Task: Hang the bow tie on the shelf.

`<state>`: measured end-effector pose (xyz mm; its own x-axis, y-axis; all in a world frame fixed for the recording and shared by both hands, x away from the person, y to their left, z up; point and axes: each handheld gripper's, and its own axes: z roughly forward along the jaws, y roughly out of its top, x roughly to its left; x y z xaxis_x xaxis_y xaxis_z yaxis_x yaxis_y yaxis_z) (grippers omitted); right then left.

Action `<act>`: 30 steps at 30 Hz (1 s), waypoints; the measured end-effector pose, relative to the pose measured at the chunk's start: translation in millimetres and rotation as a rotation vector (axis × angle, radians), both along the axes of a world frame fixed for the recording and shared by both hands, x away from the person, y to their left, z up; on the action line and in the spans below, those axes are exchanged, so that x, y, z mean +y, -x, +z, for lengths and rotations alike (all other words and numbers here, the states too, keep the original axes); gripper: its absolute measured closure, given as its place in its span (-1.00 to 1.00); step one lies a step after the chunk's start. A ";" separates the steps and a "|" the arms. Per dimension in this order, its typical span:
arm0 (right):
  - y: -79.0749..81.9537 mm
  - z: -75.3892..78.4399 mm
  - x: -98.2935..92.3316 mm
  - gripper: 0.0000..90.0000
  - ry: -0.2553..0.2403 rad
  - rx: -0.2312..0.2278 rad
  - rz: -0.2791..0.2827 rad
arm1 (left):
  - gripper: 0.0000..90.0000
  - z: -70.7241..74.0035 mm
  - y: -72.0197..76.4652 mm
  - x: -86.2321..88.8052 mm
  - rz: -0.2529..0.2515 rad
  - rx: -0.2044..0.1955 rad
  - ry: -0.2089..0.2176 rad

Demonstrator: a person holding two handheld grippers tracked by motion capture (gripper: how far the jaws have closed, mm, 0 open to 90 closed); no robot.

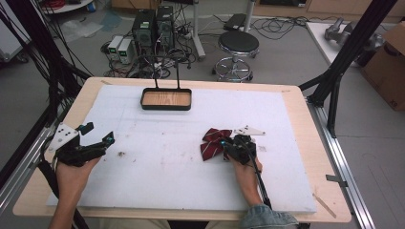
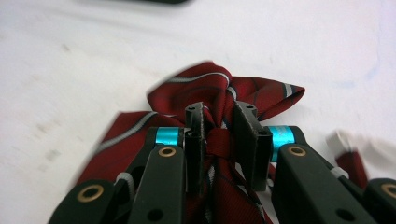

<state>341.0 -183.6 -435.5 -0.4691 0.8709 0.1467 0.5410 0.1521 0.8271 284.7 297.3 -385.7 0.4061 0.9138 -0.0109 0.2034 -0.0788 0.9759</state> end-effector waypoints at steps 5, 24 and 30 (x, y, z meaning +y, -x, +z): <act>-9.4 18.8 2.9 0.65 -0.042 -0.051 0.026 | -0.59 -1.3 -1.6 -1.7 -0.005 0.002 -0.007; -59.4 82.0 43.7 0.65 -0.103 -0.197 0.140 | -0.59 -9.9 -6.5 1.1 -0.003 0.002 -0.026; -76.0 98.8 57.9 0.65 -0.092 -0.220 0.164 | -0.59 -12.1 -8.8 0.7 -0.005 0.004 -0.030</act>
<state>417.0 -125.7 -336.7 -0.6319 0.7685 0.1007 0.3215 0.1416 0.9363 293.5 298.0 -397.8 0.4108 0.9116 0.0150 0.2072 -0.1093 0.9722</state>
